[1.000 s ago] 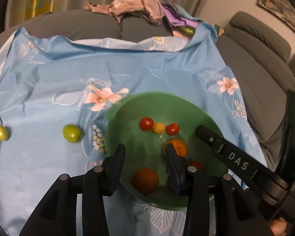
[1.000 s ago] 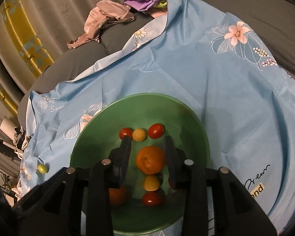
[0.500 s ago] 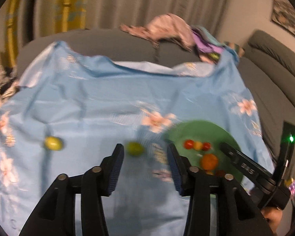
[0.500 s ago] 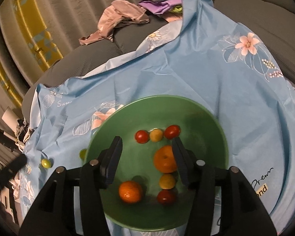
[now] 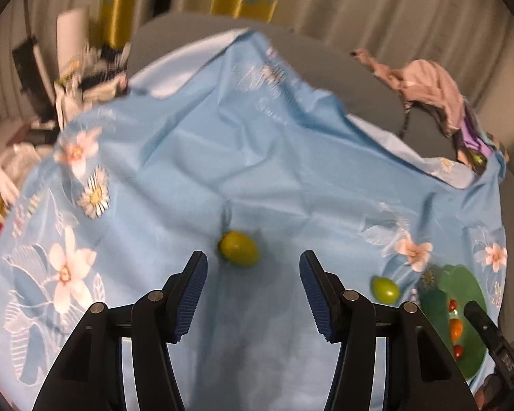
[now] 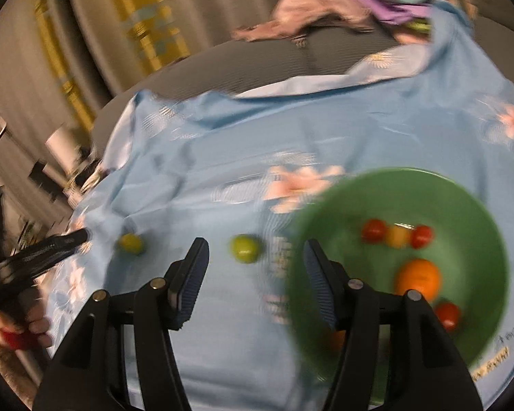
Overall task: Organize fruits
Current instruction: 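Move the left tool to the yellow fruit while the right tool approaches the green fruit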
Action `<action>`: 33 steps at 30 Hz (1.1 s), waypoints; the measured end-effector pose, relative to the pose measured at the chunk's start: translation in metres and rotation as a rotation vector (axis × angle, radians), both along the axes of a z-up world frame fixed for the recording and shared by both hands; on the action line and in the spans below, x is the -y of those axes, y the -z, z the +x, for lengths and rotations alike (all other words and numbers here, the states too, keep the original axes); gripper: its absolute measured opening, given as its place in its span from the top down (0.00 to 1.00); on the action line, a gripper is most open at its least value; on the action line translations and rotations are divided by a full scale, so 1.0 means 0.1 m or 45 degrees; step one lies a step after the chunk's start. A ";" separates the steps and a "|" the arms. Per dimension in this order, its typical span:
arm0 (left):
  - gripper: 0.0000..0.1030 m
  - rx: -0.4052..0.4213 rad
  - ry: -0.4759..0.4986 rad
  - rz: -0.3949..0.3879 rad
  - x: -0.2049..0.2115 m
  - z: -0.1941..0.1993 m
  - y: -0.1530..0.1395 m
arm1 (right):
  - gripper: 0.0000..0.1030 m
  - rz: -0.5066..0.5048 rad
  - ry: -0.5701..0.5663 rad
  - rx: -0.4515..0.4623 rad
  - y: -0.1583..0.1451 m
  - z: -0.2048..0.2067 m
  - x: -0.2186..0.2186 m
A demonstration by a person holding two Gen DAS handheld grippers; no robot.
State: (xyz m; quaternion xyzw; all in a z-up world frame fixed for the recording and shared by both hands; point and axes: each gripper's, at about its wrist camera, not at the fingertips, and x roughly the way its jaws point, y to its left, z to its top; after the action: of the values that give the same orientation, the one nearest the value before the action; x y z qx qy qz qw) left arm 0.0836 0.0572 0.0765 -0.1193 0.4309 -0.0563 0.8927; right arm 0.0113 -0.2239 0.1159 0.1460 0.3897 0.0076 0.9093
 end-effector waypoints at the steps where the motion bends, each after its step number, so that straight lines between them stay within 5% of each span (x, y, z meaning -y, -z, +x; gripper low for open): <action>1: 0.46 -0.032 -0.003 0.001 -0.01 0.05 0.06 | 0.43 -0.006 -0.043 -0.022 0.02 0.09 -0.10; 5: 0.46 -0.122 -0.008 -0.083 -0.03 0.27 0.28 | 0.46 -0.040 -0.161 -0.149 0.17 0.47 -0.40; 10: 0.46 -0.171 -0.029 -0.084 -0.01 0.37 0.41 | 0.46 -0.256 -0.153 -0.318 0.51 0.88 -0.56; 19: 0.46 -0.229 -0.079 0.029 0.05 0.48 0.49 | 0.49 -0.404 -0.186 -0.405 0.78 1.07 -0.55; 23: 0.46 -0.172 -0.077 -0.021 0.02 0.43 0.28 | 0.49 -0.403 -0.199 -0.417 0.85 1.10 -0.58; 26: 0.46 -0.167 -0.045 -0.071 0.04 0.43 0.23 | 0.61 -0.396 -0.220 -0.449 0.97 1.13 -0.60; 27: 0.46 -0.186 -0.042 -0.060 0.07 0.45 0.26 | 0.67 -0.373 -0.227 -0.426 0.96 1.14 -0.59; 33: 0.46 -0.256 -0.060 0.037 0.20 0.56 0.40 | 0.67 -0.300 -0.242 -0.413 0.96 1.12 -0.59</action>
State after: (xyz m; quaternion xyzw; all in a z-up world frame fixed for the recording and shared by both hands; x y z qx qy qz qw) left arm 0.1397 0.0375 0.0369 -0.1216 0.5160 -0.0169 0.8478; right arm 0.1232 -0.1653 0.0200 0.0008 0.5412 0.0240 0.8406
